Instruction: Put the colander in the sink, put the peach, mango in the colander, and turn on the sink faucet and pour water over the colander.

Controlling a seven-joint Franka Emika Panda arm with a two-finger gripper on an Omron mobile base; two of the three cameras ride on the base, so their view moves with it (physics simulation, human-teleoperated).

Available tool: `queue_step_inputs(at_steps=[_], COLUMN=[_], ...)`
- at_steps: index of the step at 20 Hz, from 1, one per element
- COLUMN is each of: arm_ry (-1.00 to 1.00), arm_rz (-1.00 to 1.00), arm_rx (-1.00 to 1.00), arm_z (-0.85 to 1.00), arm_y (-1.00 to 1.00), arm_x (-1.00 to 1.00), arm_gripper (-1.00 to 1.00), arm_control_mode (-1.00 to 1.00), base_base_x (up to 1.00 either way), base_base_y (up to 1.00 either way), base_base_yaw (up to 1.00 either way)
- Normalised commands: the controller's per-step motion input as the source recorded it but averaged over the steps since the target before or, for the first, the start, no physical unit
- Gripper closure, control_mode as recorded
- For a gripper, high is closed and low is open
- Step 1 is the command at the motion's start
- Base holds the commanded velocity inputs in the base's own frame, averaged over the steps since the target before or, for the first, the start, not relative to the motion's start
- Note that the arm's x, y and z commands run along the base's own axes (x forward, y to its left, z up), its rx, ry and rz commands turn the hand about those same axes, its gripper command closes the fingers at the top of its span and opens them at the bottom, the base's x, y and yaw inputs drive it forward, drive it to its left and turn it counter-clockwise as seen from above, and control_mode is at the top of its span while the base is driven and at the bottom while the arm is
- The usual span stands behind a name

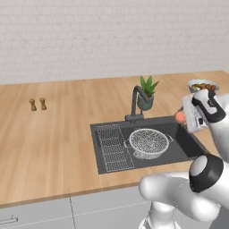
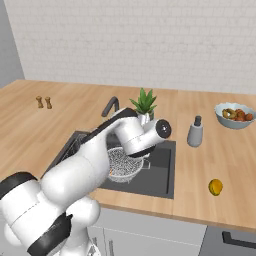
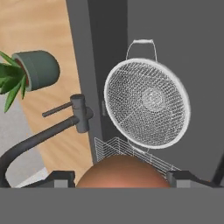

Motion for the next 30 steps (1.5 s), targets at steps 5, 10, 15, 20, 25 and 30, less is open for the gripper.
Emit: queue_step_inputs(at_steps=[5, 10, 15, 20, 25, 30], arm_ry=[0.01, 0.01, 0.01, 0.00, 0.00, 0.01], arm_rz=[0.05, 0.05, 0.01, 0.00, 0.00, -0.03], arm_rx=[0.00, -0.01, -0.04, -0.06, -0.07, -0.05], arm_z=[-0.68, -0.69, -0.60, -0.55, -0.46, -0.41], arm_y=[0.00, 0.00, 0.08, 0.22, 0.34, 0.37], arm_x=[0.68, 0.61, 0.35, 0.03, 0.00, 0.10], arm_gripper=[1.00, 1.00, 1.00, 1.00, 1.00, 1.00], arm_control_mode=[-1.00, -1.00, -1.00, -1.00, -1.00, -1.00], base_base_x=[0.00, 0.00, 0.00, 0.00, 0.00, 0.00], base_base_y=[0.00, 0.00, 0.00, 0.00, 0.00, 0.00], base_base_yaw=[0.00, 0.00, 0.00, 0.00, 0.00, 0.00])
